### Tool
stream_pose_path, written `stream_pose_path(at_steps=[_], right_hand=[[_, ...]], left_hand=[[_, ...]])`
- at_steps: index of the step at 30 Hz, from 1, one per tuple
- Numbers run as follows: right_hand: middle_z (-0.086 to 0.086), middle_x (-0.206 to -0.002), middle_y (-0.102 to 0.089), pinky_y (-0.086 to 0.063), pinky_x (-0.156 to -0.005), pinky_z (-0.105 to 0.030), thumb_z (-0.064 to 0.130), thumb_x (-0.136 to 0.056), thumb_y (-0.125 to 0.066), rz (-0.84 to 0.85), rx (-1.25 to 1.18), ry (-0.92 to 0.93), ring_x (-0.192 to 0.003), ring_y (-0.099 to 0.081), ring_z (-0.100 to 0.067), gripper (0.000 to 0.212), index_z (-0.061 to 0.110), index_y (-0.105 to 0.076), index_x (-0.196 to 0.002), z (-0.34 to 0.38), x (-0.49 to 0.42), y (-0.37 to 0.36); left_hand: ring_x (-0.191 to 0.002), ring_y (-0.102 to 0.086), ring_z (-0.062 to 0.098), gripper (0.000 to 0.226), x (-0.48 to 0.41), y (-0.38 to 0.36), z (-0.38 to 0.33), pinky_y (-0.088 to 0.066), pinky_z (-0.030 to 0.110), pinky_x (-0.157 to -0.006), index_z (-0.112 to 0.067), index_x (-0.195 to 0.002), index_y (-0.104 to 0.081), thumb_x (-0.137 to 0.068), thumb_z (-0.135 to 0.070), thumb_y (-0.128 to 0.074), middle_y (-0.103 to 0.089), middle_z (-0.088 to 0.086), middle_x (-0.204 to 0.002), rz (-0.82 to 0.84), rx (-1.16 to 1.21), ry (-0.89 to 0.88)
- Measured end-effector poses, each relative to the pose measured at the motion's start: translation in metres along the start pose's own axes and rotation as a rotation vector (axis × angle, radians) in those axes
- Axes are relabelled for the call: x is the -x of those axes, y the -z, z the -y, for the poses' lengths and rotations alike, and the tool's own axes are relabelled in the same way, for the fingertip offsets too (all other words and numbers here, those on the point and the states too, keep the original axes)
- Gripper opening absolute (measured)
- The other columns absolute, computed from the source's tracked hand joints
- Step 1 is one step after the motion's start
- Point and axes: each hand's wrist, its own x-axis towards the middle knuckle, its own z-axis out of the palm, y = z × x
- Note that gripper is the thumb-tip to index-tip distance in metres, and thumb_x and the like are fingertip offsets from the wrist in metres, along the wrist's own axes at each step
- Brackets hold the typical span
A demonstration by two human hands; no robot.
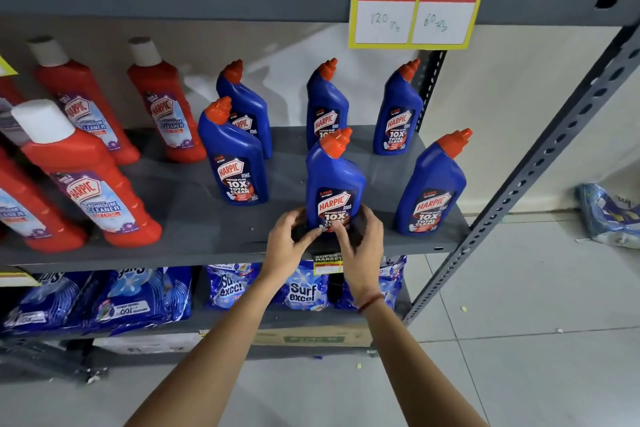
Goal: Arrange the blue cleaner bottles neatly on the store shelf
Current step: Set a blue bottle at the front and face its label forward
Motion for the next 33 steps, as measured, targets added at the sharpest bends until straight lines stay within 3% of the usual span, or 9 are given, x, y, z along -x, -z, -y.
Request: stream_pose_path(at_steps=[4,10,13,16,18,21,25,30,33], right_hand=[[-0.007,-0.121,-0.051,-0.046,-0.093,-0.028,0.031,-0.093,-0.05,-0.072,0.131,0.147,-0.113,-0.049,-0.014,0.034,0.013,-0.052,-0.122,-0.002,0.045,-0.019],[0.006,-0.117,-0.046,-0.053,-0.088,-0.038,0.038,-0.093,-0.043,0.229,0.113,0.199,-0.106,-0.055,-0.016,0.032,0.022,-0.049,-0.12,0.017,0.041,-0.064],[-0.006,-0.128,-0.047,-0.048,-0.097,-0.044,0.039,-0.094,-0.047,0.298,0.149,0.14,-0.116,-0.051,-0.024,0.042,0.019,-0.043,-0.13,0.032,0.02,-0.088],[-0.012,-0.145,-0.037,-0.031,-0.108,-0.032,0.034,-0.093,-0.054,0.328,0.129,-0.013,-0.133,-0.038,-0.027,0.058,0.016,-0.03,-0.142,0.05,-0.01,-0.11],[-0.008,-0.152,-0.028,-0.021,-0.114,-0.03,0.037,-0.091,-0.058,0.385,0.056,-0.108,-0.141,-0.026,-0.022,0.069,0.017,-0.023,-0.146,0.059,-0.029,-0.12],[-0.004,-0.152,-0.032,-0.026,-0.116,-0.037,0.037,-0.088,-0.062,0.504,-0.022,-0.152,-0.139,-0.031,-0.019,0.074,0.02,-0.021,-0.147,0.064,-0.047,-0.134],[-0.007,-0.142,-0.047,-0.035,-0.111,-0.04,0.034,-0.09,-0.06,0.531,-0.011,-0.139,-0.128,-0.045,-0.02,0.06,0.017,-0.032,-0.141,0.059,-0.047,-0.142],[-0.007,-0.12,-0.059,-0.045,-0.099,-0.035,0.027,-0.092,-0.058,0.481,0.008,-0.055,-0.11,-0.055,-0.018,0.039,0.007,-0.047,-0.124,0.054,-0.021,-0.129],[-0.007,-0.118,-0.062,-0.047,-0.096,-0.034,0.032,-0.091,-0.059,0.487,-0.003,-0.011,-0.108,-0.058,-0.017,0.041,0.009,-0.047,-0.124,0.053,-0.003,-0.121]], left_hand=[[-0.098,-0.062,0.012,0.043,0.002,0.005,0.005,-0.049,0.013,-0.081,-0.008,-0.116,-0.056,-0.078,-0.021,-0.071,-0.064,0.008,-0.113,-0.016,0.095,0.011],[-0.085,-0.059,-0.01,0.02,-0.006,0.056,0.029,-0.045,0.004,-0.072,-0.009,-0.107,-0.06,-0.087,-0.01,-0.058,-0.066,0.011,-0.105,-0.445,0.209,0.106],[-0.09,-0.057,-0.002,0.025,-0.022,0.079,0.044,-0.047,0.017,-0.08,-0.006,-0.113,-0.055,-0.089,-0.01,-0.054,-0.057,0.018,-0.118,-0.539,0.177,0.167],[-0.119,-0.049,0.017,0.042,-0.042,0.094,0.042,-0.039,0.026,-0.095,-0.008,-0.131,-0.041,-0.091,-0.018,-0.052,-0.044,0.015,-0.137,-0.442,0.299,0.255],[-0.131,-0.038,0.015,0.049,-0.052,0.097,0.035,-0.03,0.022,-0.102,-0.011,-0.138,-0.032,-0.094,-0.024,-0.047,-0.038,0.007,-0.144,-0.35,0.38,0.301],[-0.118,-0.037,0.004,0.045,-0.06,0.102,0.031,-0.031,0.007,-0.086,-0.012,-0.138,-0.033,-0.096,-0.028,-0.04,-0.042,-0.006,-0.129,-0.21,0.385,0.31],[-0.109,-0.051,0.01,0.04,-0.055,0.113,0.046,-0.041,0.004,-0.08,-0.011,-0.129,-0.043,-0.092,-0.025,-0.05,-0.055,0.003,-0.124,-0.152,0.334,0.273],[-0.115,-0.05,0.011,0.05,-0.024,0.117,0.051,-0.039,0.024,-0.096,-0.009,-0.132,-0.039,-0.088,-0.025,-0.057,-0.051,-0.001,-0.123,-0.133,0.24,0.251],[-0.113,-0.053,0.013,0.048,-0.005,0.118,0.052,-0.043,0.026,-0.096,-0.01,-0.129,-0.042,-0.087,-0.027,-0.058,-0.054,-0.001,-0.121,-0.147,0.204,0.199]])
